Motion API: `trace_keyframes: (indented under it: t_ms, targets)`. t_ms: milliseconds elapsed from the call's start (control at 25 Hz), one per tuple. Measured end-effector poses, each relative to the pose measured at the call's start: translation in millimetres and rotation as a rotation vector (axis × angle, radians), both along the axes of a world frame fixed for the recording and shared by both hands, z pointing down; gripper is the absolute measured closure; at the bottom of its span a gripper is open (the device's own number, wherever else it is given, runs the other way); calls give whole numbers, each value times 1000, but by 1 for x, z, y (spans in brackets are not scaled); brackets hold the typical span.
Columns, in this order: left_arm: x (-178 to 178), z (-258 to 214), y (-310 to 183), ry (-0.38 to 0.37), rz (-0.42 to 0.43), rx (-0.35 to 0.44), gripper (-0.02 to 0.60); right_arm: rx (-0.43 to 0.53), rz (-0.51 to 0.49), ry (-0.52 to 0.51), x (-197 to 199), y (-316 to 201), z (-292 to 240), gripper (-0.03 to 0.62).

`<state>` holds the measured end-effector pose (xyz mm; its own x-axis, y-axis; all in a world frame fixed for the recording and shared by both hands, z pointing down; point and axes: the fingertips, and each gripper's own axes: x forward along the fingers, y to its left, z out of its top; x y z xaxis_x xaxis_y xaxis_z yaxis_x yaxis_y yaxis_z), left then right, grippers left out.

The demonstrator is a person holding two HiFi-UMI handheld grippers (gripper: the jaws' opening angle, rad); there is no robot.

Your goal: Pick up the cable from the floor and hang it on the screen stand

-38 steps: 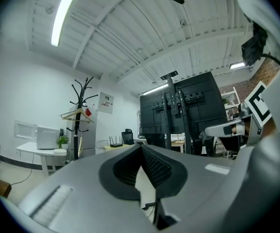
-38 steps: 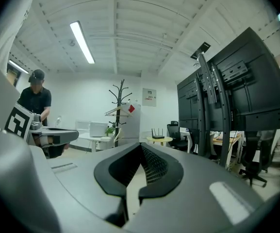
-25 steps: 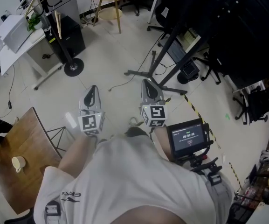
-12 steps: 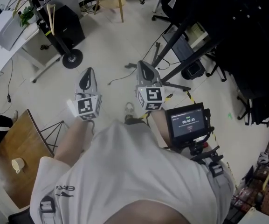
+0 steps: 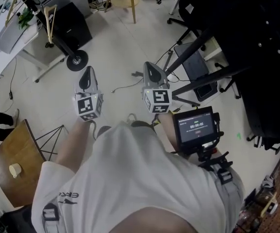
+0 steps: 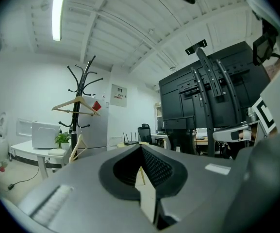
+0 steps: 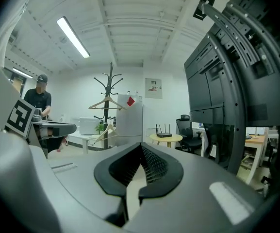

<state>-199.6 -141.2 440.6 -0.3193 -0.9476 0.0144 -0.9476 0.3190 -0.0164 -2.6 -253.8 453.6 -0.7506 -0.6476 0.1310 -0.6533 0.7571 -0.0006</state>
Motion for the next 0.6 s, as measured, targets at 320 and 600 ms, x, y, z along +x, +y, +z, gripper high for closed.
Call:
trace_keyframes:
  t_ms: [320, 600]
  targets:
    - [-13, 9, -28, -6, -1, -42, 578, -13, -21, -13, -18, -29, 3, 580]
    - [-30, 21, -45, 8, 10, -75, 578, -33, -39, 14, -38, -42, 12, 580]
